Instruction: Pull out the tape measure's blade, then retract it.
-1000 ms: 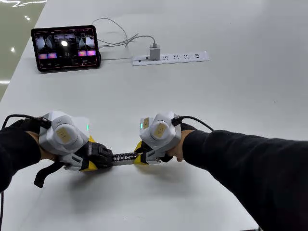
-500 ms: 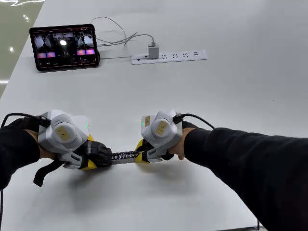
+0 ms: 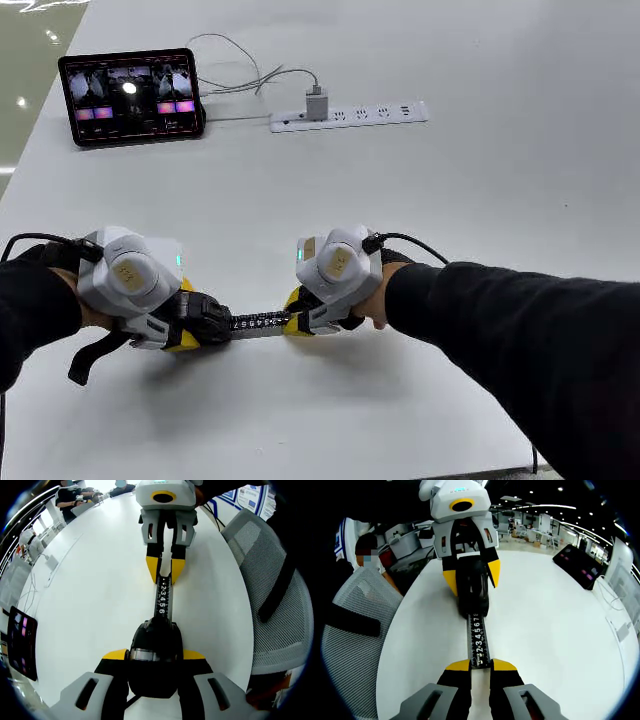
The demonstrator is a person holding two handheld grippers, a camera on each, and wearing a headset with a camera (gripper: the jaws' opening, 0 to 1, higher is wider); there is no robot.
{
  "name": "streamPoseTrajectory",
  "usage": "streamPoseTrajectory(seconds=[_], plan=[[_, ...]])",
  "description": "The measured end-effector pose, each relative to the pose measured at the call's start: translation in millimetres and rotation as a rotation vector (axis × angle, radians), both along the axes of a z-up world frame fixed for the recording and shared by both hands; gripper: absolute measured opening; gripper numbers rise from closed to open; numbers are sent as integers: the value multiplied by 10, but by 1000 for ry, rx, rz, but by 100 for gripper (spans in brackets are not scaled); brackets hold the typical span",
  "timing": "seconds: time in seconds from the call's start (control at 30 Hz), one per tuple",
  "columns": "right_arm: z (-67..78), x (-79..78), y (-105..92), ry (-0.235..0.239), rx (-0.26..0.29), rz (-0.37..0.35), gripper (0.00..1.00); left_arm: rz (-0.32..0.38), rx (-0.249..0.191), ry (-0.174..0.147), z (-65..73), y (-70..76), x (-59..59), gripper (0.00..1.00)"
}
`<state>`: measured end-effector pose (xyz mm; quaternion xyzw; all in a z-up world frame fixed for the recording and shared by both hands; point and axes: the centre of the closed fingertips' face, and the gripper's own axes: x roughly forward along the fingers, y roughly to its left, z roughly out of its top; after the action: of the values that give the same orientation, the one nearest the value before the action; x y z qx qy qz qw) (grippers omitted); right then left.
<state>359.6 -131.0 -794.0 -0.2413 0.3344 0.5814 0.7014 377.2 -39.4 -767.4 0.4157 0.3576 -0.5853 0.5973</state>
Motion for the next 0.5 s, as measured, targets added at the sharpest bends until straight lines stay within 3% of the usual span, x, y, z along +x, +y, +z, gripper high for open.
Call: streamPoseTrajectory(seconds=[0.5], plan=[[-1,-10,-44,3,0,-6,8,2,0,0,-16,4,18,32]])
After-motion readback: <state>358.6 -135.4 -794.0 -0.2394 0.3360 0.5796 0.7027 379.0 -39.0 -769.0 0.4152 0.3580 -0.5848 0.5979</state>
